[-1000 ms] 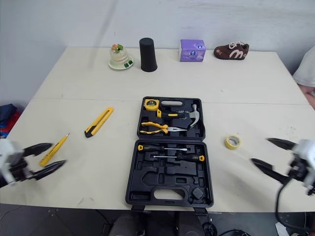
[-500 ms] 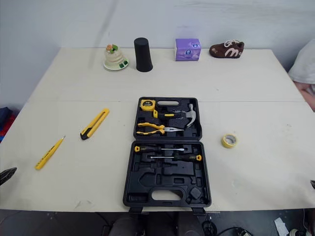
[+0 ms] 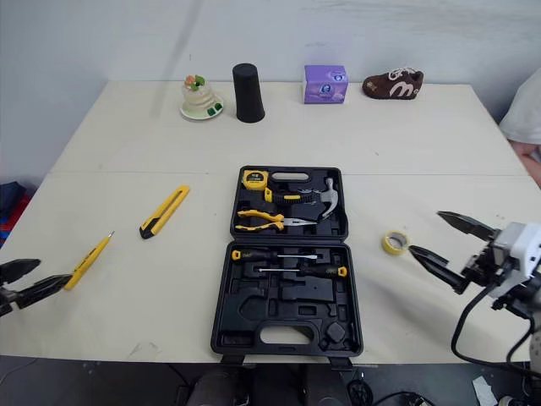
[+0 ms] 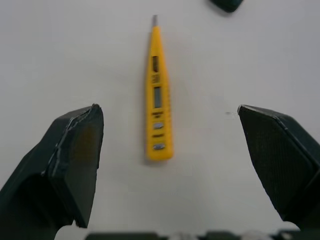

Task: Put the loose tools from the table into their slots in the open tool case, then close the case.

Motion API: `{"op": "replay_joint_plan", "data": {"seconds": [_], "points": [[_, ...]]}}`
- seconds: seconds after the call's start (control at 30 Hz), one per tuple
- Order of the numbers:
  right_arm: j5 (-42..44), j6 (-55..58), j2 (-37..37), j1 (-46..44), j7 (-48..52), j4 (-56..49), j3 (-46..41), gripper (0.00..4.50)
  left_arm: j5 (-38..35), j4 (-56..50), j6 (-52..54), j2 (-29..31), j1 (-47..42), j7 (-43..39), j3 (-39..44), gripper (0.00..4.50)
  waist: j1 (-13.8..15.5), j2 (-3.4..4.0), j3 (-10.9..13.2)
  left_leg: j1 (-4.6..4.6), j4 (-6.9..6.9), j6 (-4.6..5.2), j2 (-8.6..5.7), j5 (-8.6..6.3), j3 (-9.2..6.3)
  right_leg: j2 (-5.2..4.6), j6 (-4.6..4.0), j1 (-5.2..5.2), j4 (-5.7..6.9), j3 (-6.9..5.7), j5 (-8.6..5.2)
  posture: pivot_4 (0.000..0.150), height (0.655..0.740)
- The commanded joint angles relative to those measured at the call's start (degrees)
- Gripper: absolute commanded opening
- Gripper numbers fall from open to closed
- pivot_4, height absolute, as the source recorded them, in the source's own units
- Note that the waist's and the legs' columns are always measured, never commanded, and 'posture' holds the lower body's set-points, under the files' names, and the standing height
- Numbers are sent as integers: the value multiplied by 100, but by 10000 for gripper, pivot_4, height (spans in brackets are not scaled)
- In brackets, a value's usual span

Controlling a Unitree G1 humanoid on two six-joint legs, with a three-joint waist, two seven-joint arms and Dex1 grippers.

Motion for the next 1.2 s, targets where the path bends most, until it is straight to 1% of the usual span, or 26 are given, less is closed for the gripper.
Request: {"op": "replay_joint_plan", "data": {"seconds": [0.03, 0.13, 0.2, 0.3, 0.5, 0.63, 0.67, 0.7, 0.83, 0.9, 0.93, 0.97, 1.03, 1.07, 1.13, 1.2], "points": [[307, 361, -28, -290, 51, -982, 449, 44251, -160, -781, 949, 115, -400, 587, -308, 45000, 25, -1, 0, 0, 2, 0, 1, 0, 0, 1, 0, 0, 2, 0, 0, 1500, 7400], [280, 423, 99, -576, -5, -1448, 852, 44251, 169, -757, 1067, 75, -696, 935, -762, 45000, 36, 0, 0, 3, 5, 2, -2, 3, 7, 1, 2, -4, 11, 10, 1, 1500, 7400], [233, 446, 178, -678, -35, -1643, 1070, 44251, 323, -490, 1063, 13, -1010, 1120, -1055, 45000, 50, -2, 0, 4, 3, 0, -1, 7, 9, 7, 2, -6, 13, 12, 1, 1500, 7400], [193, 491, 248, -759, -69, -1793, 1240, 44251, 507, -151, 1025, -34, -1335, 1218, -1445, 45000, 77, -3, 0, 0, 3, 26, 0, 26, 9, 11, 0, -12, 14, 11, 0, 1500, 7400], [179, 581, 235, -687, -185, -1984, 1262, 44251, 723, 495, 770, -43, -1728, 1205, -1741, 45000, 89, -12, -4, -9, 9, 28, -2, 25, 12, 7, 0, -16, 11, 12, 1, 1500, 7400], [143, 581, 243, -580, -222, -2159, 1281, 44251, 744, 767, 745, -93, -1839, 943, -2086, 45000, 94, -11, -5, -5, 8, 31, -3, 24, 12, 7, 0, -15, 15, 11, 1, 1500, 7400], [137, 577, 242, -570, -223, -2193, 1295, 45000, 721, 819, 783, -129, -1903, 907, -2123, 39522, 94, -11, -5, -2, 9, 33, -3, 26, 13, 7, 0, -15, 21, 12, 1, 1500, 7400], [142, 586, 243, -564, -236, -2228, 1298, 45000, 712, 882, 737, -158, -1951, 839, -2150, 37255, 95, -11, -5, -1, 10, 34, -3, 27, 13, 7, 0, -15, 24, 12, 1, 1500, 7400], [133, 592, 237, -554, -279, -2291, 1285, 45000, 750, 1066, 646, -154, -2020, 605, -2281, 19252, 99, -11, -5, 4, 20, 35, -8, 29, 12, 0, 0, -12, 43, 13, 1, 1500, 7400], [111, 575, 231, -533, -296, -2303, 1263, 45000, 773, 1111, 568, -158, -2016, 549, -2276, 9291, 100, -11, -6, 6, 21, 35, -10, 29, 12, -3, 0, -11, 45, 14, 1, 1500, 7400], [103, 572, 230, -503, -311, -2309, 1239, 45000, 780, 1128, 516, -152, -2009, 509, -2255, 5378, 101, -10, -6, 6, 20, 37, -10, 30, 12, -3, 0, -11, 45, 15, 1, 1500, 7400], [100, 572, 230, -481, -322, -2312, 1223, 45000, 789, 1142, 476, -147, -2006, 478, -2242, 4267, 103, -10, -6, 6, 20, 38, -11, 30, 12, -3, 0, -11, 45, 15, 1, 1500, 7400], [53, 536, 210, -378, -323, -2315, 1172, 45000, 789, 991, 122, -177, -2032, 406, -2148, 4267, 106, -10, -6, 6, 19, 38, -10, 31, 12, -3, 0, -12, 45, 15, 1, 1500, 7400], [14, 521, 179, -323, -347, -2318, 1104, 45000, 818, 858, -231, -210, -2087, 397, -2076, 4267, 112, -10, -6, 5, 19, 39, -10, 31, 12, -3, 0, -12, 45, 15, 1, 1500, 7400], [-7, 522, 102, -243, -404, -2343, 924, 45000, 769, 584, -513, -244, -2178, 379, -1939, 4267, 122, -14, -4, 1, 22, 39, -11, 31, 12, -4, 0, -12, 44, 13, 1, 1500, 7400], [109, 615, 36, -155, -509, -2417, 638, 45000, 577, -88, -578, -124, -2142, 57, -1907, 4267, 120, -31, -2, -4, 28, 40, -10, 30, 11, -4, 1, -14, 45, 13, 2, 1500, 7400]]}}
